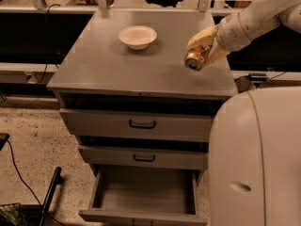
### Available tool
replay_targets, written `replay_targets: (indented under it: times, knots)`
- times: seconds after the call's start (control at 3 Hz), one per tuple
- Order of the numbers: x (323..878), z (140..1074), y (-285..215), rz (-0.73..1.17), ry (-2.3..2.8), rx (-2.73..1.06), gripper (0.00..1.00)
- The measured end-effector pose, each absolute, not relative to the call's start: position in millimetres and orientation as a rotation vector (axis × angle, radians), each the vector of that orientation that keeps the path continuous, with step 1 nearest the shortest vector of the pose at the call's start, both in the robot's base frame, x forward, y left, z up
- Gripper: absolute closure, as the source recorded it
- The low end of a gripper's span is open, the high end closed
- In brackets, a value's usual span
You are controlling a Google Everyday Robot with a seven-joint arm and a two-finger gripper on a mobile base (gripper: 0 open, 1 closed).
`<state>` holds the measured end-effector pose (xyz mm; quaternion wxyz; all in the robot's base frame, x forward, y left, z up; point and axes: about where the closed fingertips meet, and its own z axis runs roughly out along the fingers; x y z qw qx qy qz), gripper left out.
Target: Pick orange can from bottom drawer and place on counter
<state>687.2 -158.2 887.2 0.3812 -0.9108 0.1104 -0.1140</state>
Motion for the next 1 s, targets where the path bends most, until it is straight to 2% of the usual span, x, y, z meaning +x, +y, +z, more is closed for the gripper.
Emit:
replay_targets:
  times: [0.67, 1.0]
  knots:
    - [686.5, 872.5, -155.9, -0.261, 0.299, -2.364, 0.0]
    - [686.5, 872.5, -155.9, -0.261, 0.299, -2.364, 0.0]
